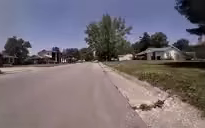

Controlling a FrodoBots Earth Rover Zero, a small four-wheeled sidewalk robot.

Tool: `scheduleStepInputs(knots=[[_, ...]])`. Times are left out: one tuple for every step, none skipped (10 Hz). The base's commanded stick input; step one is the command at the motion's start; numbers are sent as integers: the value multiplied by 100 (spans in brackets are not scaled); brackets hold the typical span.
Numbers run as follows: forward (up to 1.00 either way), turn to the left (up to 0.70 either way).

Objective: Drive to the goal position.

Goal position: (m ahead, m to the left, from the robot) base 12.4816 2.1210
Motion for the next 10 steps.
scheduleStepInputs(knots=[[70,0],[70,0],[70,0],[70,0],[70,0],[70,0],[70,0],[70,0],[70,0],[70,7]])
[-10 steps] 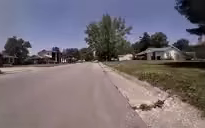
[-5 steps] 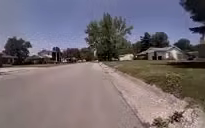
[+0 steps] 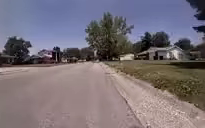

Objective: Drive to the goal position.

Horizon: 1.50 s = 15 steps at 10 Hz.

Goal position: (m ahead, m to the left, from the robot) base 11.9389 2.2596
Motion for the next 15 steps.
scheduleStepInputs(knots=[[70,35],[70,19],[70,0],[70,0],[70,0],[70,0],[70,0],[70,0],[70,0],[70,0],[70,0],[70,0],[70,0],[70,0],[70,0]])
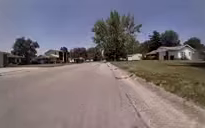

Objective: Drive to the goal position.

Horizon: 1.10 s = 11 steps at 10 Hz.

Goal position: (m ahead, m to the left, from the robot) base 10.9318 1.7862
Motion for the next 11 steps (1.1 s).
scheduleStepInputs(knots=[[70,0],[70,0],[70,0],[70,0],[70,0],[70,0],[70,0],[70,0],[70,0],[70,0],[70,0]])
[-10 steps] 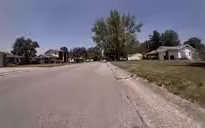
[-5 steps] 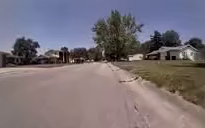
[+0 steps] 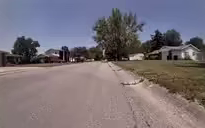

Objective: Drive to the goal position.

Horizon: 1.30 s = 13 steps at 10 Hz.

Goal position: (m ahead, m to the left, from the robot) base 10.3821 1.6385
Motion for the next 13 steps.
scheduleStepInputs(knots=[[70,0],[70,0],[70,0],[70,0],[70,0],[70,0],[70,0],[70,0],[70,0],[70,0],[70,0],[70,0],[70,0]])
